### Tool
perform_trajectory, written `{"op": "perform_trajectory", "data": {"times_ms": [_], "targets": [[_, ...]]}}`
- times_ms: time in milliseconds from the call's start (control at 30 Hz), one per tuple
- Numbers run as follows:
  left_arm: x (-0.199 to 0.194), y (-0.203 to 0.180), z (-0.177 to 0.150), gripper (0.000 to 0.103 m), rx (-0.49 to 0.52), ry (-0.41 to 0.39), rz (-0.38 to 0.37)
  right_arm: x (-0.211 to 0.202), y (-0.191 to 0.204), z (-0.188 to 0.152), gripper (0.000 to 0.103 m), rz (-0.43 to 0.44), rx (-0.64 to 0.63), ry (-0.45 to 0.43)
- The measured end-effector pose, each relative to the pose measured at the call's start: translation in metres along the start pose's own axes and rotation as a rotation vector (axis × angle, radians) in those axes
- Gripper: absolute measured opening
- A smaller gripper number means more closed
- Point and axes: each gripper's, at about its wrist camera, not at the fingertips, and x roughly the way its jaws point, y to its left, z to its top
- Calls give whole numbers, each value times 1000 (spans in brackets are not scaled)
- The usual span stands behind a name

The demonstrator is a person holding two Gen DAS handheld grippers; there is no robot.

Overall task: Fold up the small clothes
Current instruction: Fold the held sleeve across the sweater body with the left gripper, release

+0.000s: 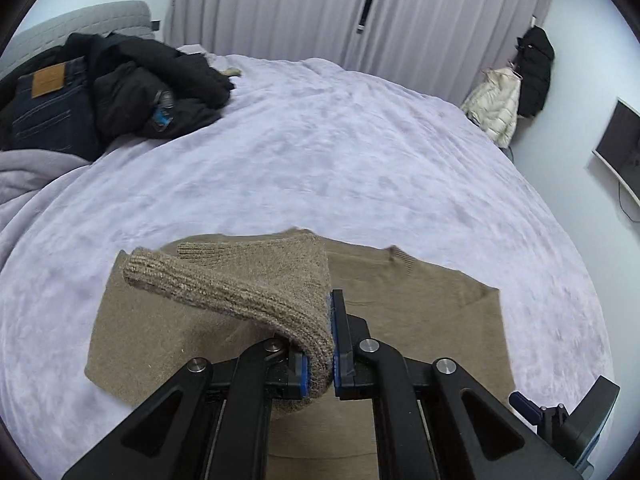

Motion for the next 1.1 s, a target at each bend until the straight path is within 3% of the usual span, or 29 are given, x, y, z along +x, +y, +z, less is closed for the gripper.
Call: {"op": "perform_trajectory", "data": {"times_ms": [167, 400, 467, 500, 533, 600, 667, 733, 900, 967, 1033, 1100], "targets": [[44, -78, -17, 9, 81, 71, -3, -8, -42, -15, 99, 1, 76, -13], [99, -115, -51, 10, 138, 194, 9, 1, -89, -34, 99, 58, 175, -9], [104, -116, -57, 42, 159, 235, 5, 3, -96, -37, 99, 84, 196, -13], [104, -118, -58, 90, 167, 234, 5, 3, -99, -38, 99, 97, 205, -21], [97, -119, -60, 103, 173, 190, 7, 3, -101, -39, 99, 107, 211, -27], [82, -121, -58, 103, 203, 106, -3, 2, -103, -39, 99, 119, 221, -36], [69, -118, -51, 103, 217, 122, -70, 2, -104, -39, 99, 122, 232, -41], [48, -103, -45, 103, 212, 78, -103, -2, -105, -40, 99, 133, 240, -49], [28, -25, -29, 103, 109, 15, 45, -12, -101, -27, 99, 172, 224, -97], [37, 17, -27, 103, 22, 49, 126, -7, -98, -12, 99, 190, 228, -102], [47, 49, -34, 103, -51, 99, 157, 6, -91, 3, 99, 249, 243, -79], [62, 77, -48, 103, -89, 162, 168, 19, -79, 15, 90, 271, 238, -44]]}}
